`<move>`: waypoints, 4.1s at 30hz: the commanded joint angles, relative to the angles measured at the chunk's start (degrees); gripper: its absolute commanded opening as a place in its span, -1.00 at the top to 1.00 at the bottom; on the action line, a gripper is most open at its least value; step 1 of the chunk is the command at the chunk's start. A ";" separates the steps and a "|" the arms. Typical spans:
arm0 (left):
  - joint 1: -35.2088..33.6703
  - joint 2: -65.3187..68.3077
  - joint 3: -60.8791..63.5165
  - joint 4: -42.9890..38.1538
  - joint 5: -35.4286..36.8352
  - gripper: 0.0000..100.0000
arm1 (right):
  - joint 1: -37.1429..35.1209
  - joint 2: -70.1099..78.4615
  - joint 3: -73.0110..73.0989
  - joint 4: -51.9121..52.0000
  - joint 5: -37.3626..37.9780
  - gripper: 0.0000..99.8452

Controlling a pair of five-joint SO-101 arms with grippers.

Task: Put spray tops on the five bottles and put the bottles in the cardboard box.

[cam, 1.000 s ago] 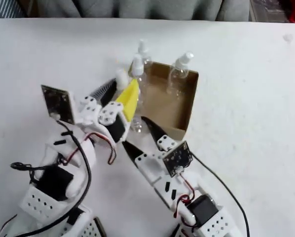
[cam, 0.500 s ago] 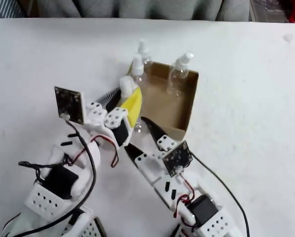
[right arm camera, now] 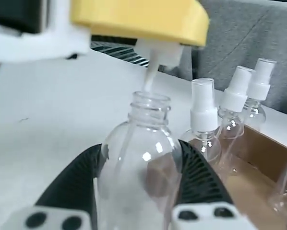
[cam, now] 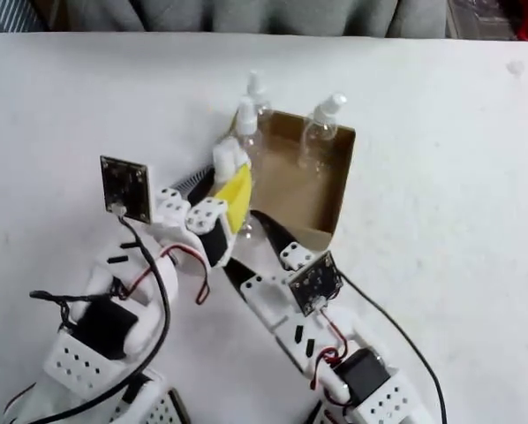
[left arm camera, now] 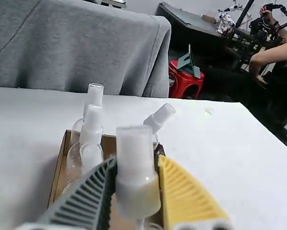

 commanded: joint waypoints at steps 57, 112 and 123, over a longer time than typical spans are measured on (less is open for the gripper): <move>-1.19 -37.23 23.03 6.51 -5.80 0.39 | 1.63 -0.84 0.35 0.84 -0.53 0.97; 9.36 -37.23 22.24 20.75 -5.98 0.96 | 11.91 7.25 -12.48 -9.80 -7.12 0.97; 9.36 -37.23 18.02 24.70 -6.07 0.96 | 11.82 34.24 -24.79 -19.65 -7.56 0.97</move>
